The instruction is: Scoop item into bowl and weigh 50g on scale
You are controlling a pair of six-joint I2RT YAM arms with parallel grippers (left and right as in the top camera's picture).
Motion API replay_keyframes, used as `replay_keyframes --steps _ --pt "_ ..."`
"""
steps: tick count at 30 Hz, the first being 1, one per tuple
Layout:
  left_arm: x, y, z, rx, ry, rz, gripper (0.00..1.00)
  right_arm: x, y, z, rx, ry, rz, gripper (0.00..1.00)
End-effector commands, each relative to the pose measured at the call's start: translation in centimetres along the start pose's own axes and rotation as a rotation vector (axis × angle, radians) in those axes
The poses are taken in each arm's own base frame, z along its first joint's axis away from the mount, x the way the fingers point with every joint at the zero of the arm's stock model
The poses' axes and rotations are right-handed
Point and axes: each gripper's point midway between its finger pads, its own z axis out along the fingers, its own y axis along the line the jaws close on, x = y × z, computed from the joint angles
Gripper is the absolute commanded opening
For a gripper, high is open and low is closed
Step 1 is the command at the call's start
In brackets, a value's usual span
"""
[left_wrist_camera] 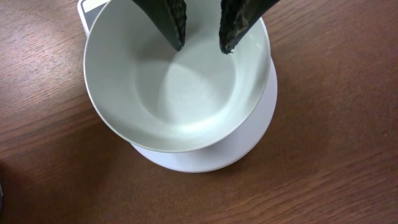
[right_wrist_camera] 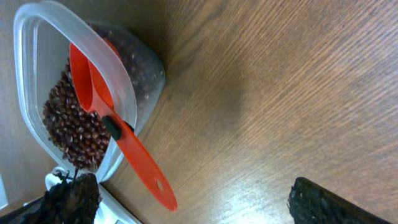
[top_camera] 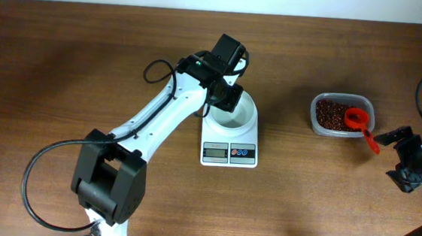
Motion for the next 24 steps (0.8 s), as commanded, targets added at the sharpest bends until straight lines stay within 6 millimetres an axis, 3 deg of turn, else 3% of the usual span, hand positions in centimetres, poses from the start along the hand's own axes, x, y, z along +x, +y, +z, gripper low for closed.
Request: replay_keyframes --steps 1,3,7,9,11,14,19,24 --pt "0.1 0.0 0.3 -0.009 0.009 0.013 0.24 0.7 1.0 0.1 -0.054 0.022 0.012 0.78" --pt "0.1 0.0 0.3 -0.009 0.008 0.013 0.24 1.9 0.9 1.5 -0.043 0.049 -0.023 0.7" --pt "0.0 0.0 0.3 -0.009 0.006 0.013 0.24 2.1 2.6 3.9 -0.113 0.023 -0.058 0.73" --pt "0.1 0.0 0.3 -0.009 0.008 0.013 0.25 0.8 3.3 4.0 -0.121 -0.038 -0.061 0.71" --pt "0.2 0.0 0.3 -0.01 0.012 0.013 0.25 -0.3 4.0 3.8 -0.146 -0.08 -0.046 0.62" --pt "0.2 0.0 0.3 -0.01 0.012 0.013 0.25 -0.6 4.1 3.8 -0.155 -0.089 -0.009 0.38" --pt "0.2 0.0 0.3 -0.01 0.012 0.013 0.26 -0.2 4.6 3.8 -0.182 -0.067 -0.009 0.34" --pt "0.2 0.0 0.3 -0.01 0.012 0.013 0.25 -0.2 4.6 3.8 -0.181 -0.068 -0.01 0.21"
